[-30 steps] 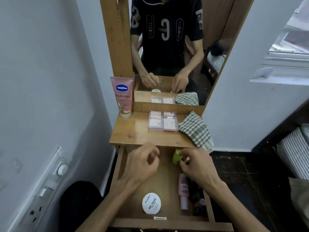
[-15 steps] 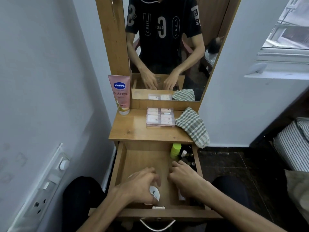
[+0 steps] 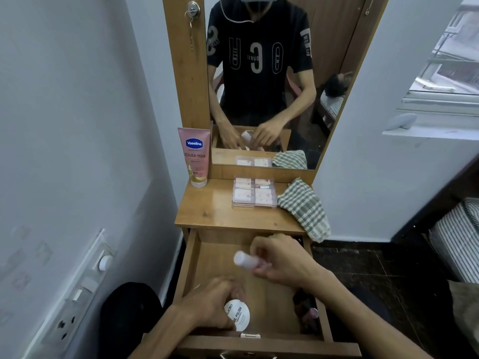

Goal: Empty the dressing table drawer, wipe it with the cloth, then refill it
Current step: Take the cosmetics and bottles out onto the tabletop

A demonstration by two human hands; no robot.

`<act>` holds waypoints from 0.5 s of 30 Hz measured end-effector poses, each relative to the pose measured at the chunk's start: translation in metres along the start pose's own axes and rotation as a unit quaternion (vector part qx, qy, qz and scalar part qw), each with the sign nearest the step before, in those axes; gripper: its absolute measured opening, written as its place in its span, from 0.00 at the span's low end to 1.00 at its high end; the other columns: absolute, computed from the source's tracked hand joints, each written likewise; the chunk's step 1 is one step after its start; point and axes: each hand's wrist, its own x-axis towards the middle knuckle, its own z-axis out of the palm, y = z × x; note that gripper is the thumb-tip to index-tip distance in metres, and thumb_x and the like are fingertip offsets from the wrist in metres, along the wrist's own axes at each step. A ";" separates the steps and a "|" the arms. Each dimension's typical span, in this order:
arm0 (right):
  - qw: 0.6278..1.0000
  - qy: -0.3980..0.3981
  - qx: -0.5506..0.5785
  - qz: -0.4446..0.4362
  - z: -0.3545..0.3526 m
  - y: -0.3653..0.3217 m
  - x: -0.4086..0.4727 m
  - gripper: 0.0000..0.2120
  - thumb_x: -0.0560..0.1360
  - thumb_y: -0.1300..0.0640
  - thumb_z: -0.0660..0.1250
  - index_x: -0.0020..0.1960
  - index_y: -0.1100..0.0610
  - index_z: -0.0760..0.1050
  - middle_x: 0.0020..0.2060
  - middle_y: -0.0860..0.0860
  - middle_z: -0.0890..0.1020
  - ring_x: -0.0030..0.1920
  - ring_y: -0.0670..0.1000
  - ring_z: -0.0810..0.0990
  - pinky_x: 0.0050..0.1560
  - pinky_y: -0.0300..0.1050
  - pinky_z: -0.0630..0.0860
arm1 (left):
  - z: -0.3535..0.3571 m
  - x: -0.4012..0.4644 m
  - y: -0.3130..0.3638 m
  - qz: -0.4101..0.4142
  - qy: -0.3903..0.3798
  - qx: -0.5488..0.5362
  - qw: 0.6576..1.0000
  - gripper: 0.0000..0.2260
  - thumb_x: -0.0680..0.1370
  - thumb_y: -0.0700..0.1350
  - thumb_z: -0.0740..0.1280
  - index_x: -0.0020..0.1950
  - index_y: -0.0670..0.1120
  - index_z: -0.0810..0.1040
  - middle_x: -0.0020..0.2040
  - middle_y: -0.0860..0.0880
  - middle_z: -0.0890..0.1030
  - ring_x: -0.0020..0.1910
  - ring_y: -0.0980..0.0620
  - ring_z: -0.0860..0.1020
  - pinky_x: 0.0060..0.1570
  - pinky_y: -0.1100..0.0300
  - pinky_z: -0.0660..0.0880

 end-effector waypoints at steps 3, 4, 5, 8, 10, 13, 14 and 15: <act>0.981 0.137 0.134 0.022 -0.017 -0.007 0.020 0.12 0.70 0.47 0.79 0.47 0.49 0.79 0.38 0.44 0.82 0.38 0.46 0.80 0.37 0.39 0.77 | 0.001 0.003 0.001 0.020 0.004 0.013 1.000 0.18 0.64 0.53 0.76 0.52 0.55 0.78 0.52 0.61 0.76 0.53 0.61 0.75 0.48 0.67 0.73; 0.970 0.177 0.165 0.034 -0.022 -0.009 0.031 0.12 0.70 0.47 0.79 0.48 0.49 0.80 0.39 0.44 0.83 0.39 0.45 0.81 0.39 0.38 0.79 | 0.000 0.005 0.002 0.025 0.004 0.015 1.000 0.19 0.65 0.53 0.76 0.53 0.56 0.77 0.53 0.60 0.77 0.55 0.60 0.76 0.51 0.64 0.75; 0.958 0.213 0.187 0.047 -0.026 -0.010 0.043 0.13 0.71 0.47 0.79 0.50 0.49 0.80 0.40 0.43 0.83 0.40 0.44 0.82 0.40 0.38 0.80 | 0.000 0.006 0.002 0.028 0.001 0.016 0.999 0.20 0.65 0.54 0.75 0.56 0.56 0.77 0.56 0.59 0.78 0.59 0.59 0.75 0.57 0.61 0.75; 0.931 0.280 0.215 0.093 -0.033 -0.013 0.085 0.14 0.72 0.45 0.79 0.53 0.49 0.81 0.43 0.39 0.83 0.43 0.40 0.82 0.42 0.35 0.80 | 0.007 0.011 -0.002 0.030 0.004 0.018 0.999 0.26 0.68 0.56 0.72 0.66 0.60 0.75 0.67 0.58 0.75 0.70 0.59 0.70 0.69 0.58 0.69; 0.919 0.303 0.223 0.121 -0.032 -0.015 0.116 0.14 0.72 0.45 0.79 0.53 0.48 0.82 0.43 0.39 0.83 0.41 0.41 0.82 0.42 0.38 0.81 | 0.012 0.016 -0.008 0.032 0.035 0.027 0.999 0.27 0.70 0.59 0.68 0.70 0.61 0.73 0.71 0.58 0.71 0.72 0.57 0.68 0.70 0.58 0.67; 0.908 0.327 0.225 0.134 -0.024 -0.017 0.154 0.14 0.72 0.45 0.79 0.52 0.50 0.83 0.43 0.43 0.85 0.42 0.40 0.82 0.45 0.44 0.84 | 0.011 0.019 -0.011 0.049 0.071 0.035 0.996 0.23 0.71 0.59 0.68 0.67 0.60 0.74 0.63 0.61 0.71 0.64 0.59 0.72 0.63 0.62 0.71; 0.906 0.329 0.225 0.140 -0.021 -0.016 0.164 0.14 0.71 0.46 0.79 0.52 0.51 0.83 0.42 0.43 0.85 0.41 0.40 0.83 0.45 0.46 0.84 | 0.011 0.021 -0.012 0.053 0.079 0.031 0.995 0.24 0.71 0.59 0.68 0.66 0.59 0.74 0.62 0.61 0.71 0.63 0.60 0.71 0.63 0.60 0.72; 0.905 0.328 0.226 0.147 -0.018 -0.016 0.173 0.14 0.70 0.47 0.79 0.51 0.51 0.83 0.41 0.43 0.85 0.41 0.40 0.83 0.46 0.47 0.84 | 0.012 0.023 -0.014 0.049 0.080 0.028 0.995 0.26 0.70 0.60 0.68 0.67 0.59 0.73 0.63 0.60 0.71 0.64 0.61 0.71 0.64 0.58 0.73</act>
